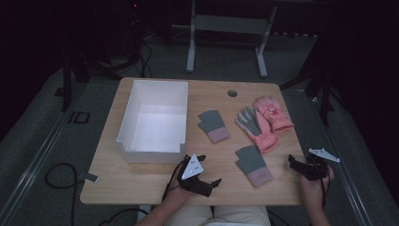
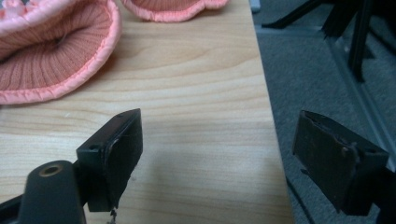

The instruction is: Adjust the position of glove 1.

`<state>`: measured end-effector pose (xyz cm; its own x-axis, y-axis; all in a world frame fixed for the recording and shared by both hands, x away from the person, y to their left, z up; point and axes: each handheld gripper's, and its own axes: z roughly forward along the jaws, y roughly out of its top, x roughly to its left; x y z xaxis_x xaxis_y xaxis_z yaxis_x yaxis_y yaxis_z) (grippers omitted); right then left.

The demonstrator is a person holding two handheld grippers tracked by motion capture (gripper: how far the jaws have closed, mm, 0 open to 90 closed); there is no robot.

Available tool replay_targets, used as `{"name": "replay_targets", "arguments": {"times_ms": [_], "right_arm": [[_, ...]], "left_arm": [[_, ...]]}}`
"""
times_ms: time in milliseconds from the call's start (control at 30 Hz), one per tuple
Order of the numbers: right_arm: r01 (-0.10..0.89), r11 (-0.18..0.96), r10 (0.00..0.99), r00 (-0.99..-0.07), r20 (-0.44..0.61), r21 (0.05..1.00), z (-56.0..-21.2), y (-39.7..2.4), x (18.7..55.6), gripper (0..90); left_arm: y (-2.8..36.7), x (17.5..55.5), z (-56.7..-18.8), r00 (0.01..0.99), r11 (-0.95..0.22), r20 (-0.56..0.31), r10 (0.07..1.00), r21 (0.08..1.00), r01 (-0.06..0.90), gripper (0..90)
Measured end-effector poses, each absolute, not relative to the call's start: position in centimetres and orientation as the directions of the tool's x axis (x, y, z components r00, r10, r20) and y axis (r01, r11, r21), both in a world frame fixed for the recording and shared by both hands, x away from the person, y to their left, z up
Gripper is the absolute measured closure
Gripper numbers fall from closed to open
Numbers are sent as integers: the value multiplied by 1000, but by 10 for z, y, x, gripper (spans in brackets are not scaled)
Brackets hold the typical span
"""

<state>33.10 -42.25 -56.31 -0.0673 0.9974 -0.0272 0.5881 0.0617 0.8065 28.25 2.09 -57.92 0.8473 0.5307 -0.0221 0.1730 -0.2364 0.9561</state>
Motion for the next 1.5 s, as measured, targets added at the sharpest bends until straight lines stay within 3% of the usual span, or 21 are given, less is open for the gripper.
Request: {"name": "replay_targets", "arguments": {"times_ms": [200,833,1133,1500], "right_arm": [[617,51,998,-64,-15,786,-564,-424,333,222],[666,71,997,-65,-37,743,-546,-416,335,228],[617,64,998,-47,-45,785,-513,-415,338,236],[526,119,991,-112,-70,842,-470,-391,346,255]], "left_arm": [[21,283,-579,853,-244,-22,521,954,174,0],[21,284,-579,864,-236,-42,501,954,184,0],[22,284,-579,867,-226,-55,496,955,190,0],[22,284,-579,869,-232,-51,492,954,187,0]]}}
